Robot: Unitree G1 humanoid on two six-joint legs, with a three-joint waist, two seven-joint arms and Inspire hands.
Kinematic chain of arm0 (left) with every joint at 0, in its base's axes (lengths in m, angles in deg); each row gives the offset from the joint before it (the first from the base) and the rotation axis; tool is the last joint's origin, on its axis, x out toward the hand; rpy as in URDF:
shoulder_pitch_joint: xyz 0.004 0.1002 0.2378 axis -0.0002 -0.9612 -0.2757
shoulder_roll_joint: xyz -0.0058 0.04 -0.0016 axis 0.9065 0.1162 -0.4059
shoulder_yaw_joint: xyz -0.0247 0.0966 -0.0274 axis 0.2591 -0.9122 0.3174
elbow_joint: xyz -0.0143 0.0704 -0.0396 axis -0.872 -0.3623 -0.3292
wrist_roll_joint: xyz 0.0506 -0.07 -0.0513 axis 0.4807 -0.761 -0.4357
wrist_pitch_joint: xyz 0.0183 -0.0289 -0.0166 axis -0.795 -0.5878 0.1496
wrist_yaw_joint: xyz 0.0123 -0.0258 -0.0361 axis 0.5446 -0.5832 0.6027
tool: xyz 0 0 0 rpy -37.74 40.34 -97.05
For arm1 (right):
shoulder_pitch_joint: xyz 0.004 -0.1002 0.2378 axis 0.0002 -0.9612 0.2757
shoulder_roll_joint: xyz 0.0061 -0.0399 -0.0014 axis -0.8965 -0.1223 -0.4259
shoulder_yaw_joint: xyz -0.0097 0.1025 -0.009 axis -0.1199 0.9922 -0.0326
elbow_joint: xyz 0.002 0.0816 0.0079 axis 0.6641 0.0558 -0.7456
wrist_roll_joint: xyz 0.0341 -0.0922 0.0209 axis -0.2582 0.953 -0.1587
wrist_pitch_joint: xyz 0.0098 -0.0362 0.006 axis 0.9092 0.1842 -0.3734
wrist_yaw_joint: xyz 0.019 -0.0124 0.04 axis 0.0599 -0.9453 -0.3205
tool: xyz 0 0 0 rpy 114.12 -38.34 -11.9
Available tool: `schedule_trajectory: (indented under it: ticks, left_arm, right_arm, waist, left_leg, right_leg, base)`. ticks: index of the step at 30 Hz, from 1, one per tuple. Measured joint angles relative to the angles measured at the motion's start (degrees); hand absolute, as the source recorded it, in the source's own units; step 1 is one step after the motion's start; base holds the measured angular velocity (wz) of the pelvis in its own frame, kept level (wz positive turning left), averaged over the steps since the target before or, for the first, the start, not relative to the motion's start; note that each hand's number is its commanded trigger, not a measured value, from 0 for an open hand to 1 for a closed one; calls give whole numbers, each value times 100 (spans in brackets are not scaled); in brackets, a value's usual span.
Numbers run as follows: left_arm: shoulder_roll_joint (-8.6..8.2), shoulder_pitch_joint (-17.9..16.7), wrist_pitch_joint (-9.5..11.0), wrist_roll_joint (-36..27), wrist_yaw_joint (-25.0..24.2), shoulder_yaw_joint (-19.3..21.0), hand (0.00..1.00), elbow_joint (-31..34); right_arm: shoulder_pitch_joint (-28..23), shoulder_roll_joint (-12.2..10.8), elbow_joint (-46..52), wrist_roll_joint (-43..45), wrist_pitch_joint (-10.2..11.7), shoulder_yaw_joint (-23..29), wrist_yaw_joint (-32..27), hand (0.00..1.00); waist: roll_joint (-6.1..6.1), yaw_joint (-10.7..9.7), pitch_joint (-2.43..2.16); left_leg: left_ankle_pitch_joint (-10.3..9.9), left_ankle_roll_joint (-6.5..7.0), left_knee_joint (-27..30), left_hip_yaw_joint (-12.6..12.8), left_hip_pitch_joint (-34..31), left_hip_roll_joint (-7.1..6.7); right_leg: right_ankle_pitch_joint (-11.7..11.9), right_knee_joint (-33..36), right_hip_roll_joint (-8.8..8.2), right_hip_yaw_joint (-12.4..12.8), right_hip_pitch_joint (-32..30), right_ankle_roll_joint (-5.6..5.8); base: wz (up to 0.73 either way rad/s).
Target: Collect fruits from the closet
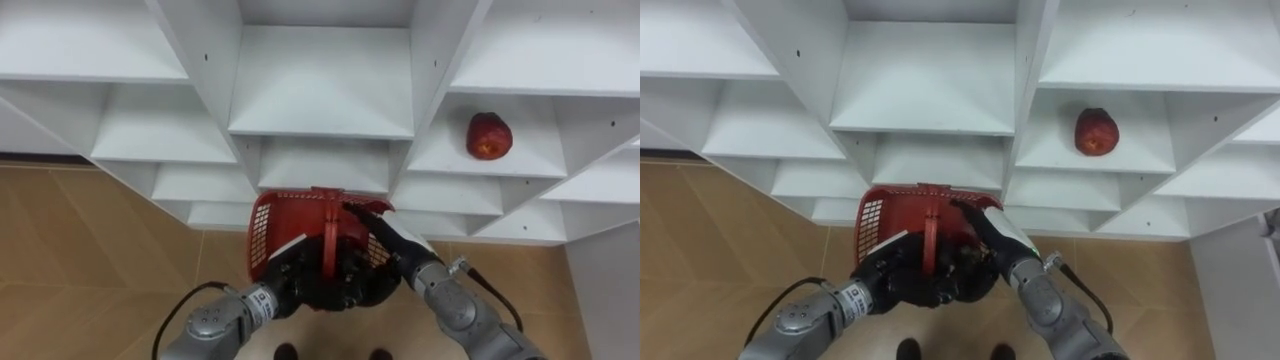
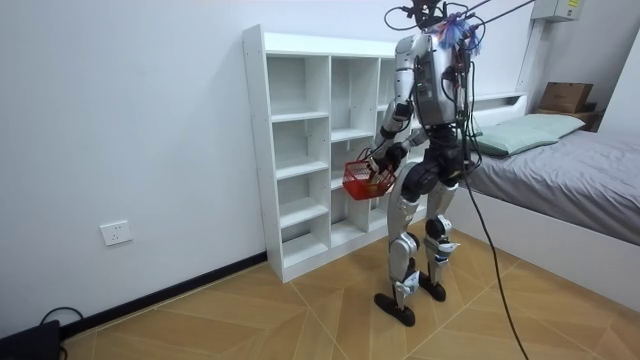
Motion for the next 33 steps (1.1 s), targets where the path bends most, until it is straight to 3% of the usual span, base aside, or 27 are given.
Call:
schedule_trajectory:
  ticks: [8,12,22,24,27,33]
  left_arm:
    - [32,-6,1,459,323,22,100,-26]
    - [53,-122,1,1053,509,354,100,-82]
    - [66,-344,2,2017,808,696,100,-243]
    - [65,-395,2,2078,857,797,100,-243]
    - [73,-422,1,2078,897,903,100,-243]
    - [83,-521,-3,2134,897,915,100,-292]
  right_arm:
    - [-27,10,-99,-220,67,-11,44,0]
    - [-45,16,-40,-233,70,-5,102,0]
    - [-264,181,377,-836,40,-13,955,0]
    - [-298,193,400,-892,-12,-4,1035,0]
    - [-464,208,556,-915,-122,1,1179,0]
    - [-715,203,841,-1205,-209,158,1417,0]
  waist:
    - [4,11,-1]
    - [4,10,-2]
    - [-32,12,-14]
    - [-66,1,-27]
    - [-170,-6,-83]
    - [-237,-10,-99]
  left_leg:
    - [0,0,-42,2,40,-3]
    - [1,-3,-71,36,128,1]
    - [2,-4,-206,135,460,-15]
    - [2,-4,-206,167,483,-15]
    - [2,-4,-200,171,518,-11]
    - [-5,-8,-234,173,800,-12]
  right_leg:
    - [0,-8,9,12,20,0]
    - [0,-7,11,16,75,-1]
    - [-4,-67,17,113,320,19]
    - [-5,-64,22,160,323,22]
    - [-5,-69,26,165,360,21]
    - [-1,-122,35,160,651,34]
  base:
    - [0]
    - [-3]
    - [-4]
    - [-11]
    - [-2]
    - [0]
